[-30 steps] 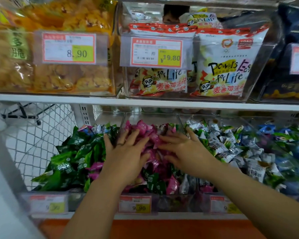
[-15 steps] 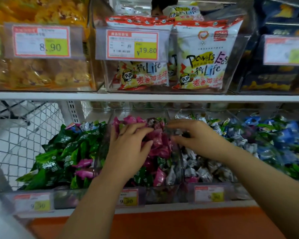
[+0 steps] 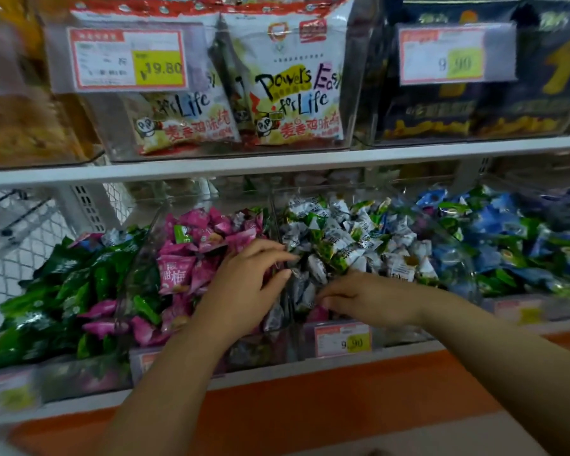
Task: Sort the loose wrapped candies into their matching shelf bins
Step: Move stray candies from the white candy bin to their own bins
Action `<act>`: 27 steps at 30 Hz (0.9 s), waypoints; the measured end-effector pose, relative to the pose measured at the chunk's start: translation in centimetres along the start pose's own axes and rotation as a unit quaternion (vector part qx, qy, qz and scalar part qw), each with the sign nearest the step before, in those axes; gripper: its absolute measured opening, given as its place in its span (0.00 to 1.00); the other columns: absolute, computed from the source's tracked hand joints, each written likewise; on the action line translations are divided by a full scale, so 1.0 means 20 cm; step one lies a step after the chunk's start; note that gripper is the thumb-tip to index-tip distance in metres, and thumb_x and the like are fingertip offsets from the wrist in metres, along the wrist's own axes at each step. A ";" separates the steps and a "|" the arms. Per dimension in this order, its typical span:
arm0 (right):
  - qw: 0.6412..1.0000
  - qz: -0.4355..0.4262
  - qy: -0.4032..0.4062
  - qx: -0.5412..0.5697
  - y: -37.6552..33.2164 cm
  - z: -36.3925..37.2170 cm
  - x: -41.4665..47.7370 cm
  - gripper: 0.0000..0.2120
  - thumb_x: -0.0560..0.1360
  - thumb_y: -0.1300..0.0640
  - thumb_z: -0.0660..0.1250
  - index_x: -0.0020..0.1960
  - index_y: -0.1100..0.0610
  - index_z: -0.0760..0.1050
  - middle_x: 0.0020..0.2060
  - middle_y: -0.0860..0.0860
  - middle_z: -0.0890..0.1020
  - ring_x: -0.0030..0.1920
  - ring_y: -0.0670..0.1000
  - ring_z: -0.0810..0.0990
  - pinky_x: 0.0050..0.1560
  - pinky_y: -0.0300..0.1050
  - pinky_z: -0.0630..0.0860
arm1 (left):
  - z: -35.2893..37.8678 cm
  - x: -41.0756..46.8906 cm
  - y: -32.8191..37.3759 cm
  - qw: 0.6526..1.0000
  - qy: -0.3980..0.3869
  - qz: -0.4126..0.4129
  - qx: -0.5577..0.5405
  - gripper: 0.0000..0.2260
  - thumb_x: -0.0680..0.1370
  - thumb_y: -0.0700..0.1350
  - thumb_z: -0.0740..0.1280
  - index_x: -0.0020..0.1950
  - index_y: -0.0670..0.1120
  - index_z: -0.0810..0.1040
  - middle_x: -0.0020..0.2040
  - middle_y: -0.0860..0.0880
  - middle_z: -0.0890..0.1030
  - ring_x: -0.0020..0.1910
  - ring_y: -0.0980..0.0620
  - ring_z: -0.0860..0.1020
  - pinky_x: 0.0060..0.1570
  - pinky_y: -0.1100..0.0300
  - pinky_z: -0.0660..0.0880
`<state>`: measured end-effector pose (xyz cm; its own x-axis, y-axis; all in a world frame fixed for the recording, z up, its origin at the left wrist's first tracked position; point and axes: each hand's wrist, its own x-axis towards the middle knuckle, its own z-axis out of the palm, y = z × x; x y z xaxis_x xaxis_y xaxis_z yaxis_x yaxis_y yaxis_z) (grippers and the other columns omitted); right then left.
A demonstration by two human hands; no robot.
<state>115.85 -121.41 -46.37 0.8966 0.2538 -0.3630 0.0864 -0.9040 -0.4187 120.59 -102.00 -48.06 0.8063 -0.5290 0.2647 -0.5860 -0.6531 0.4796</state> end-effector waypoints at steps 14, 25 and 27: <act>0.996 -0.052 -0.071 -0.006 -0.01 0.05 0.05 0.29 0.76 0.46 0.67 0.73 0.50 0.62 0.70 0.46 0.67 0.66 0.48 0.70 0.61 0.39 0.68 | 0.00 -0.02 -0.02 1.000 -0.004 0.006 0.001 0.14 0.81 0.51 0.59 0.66 0.57 0.72 0.68 0.61 0.66 0.65 0.62 0.65 0.70 0.55 0.61; 0.977 -0.111 0.121 0.134 -0.02 0.03 0.02 0.09 0.75 0.51 0.69 0.55 0.48 0.76 0.43 0.47 0.79 0.36 0.42 0.76 0.39 0.37 0.74 | -0.07 -0.05 -0.04 0.997 0.066 0.035 -0.013 0.12 0.81 0.46 0.60 0.63 0.53 0.77 0.59 0.61 0.72 0.57 0.69 0.66 0.55 0.82 0.57; 0.963 -0.123 0.207 0.118 -0.08 0.02 0.01 0.08 0.75 0.52 0.68 0.54 0.49 0.76 0.43 0.44 0.78 0.36 0.40 0.76 0.35 0.34 0.72 | -0.12 -0.06 -0.06 0.993 0.113 0.018 -0.021 0.12 0.80 0.45 0.61 0.61 0.53 0.77 0.58 0.60 0.74 0.55 0.68 0.68 0.52 0.82 0.59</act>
<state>115.76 -119.83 -46.18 0.9619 0.2478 0.1152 0.2622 -0.7185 -0.6443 120.60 -99.26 -47.02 0.7845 -0.4139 0.4618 -0.6155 -0.6101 0.4989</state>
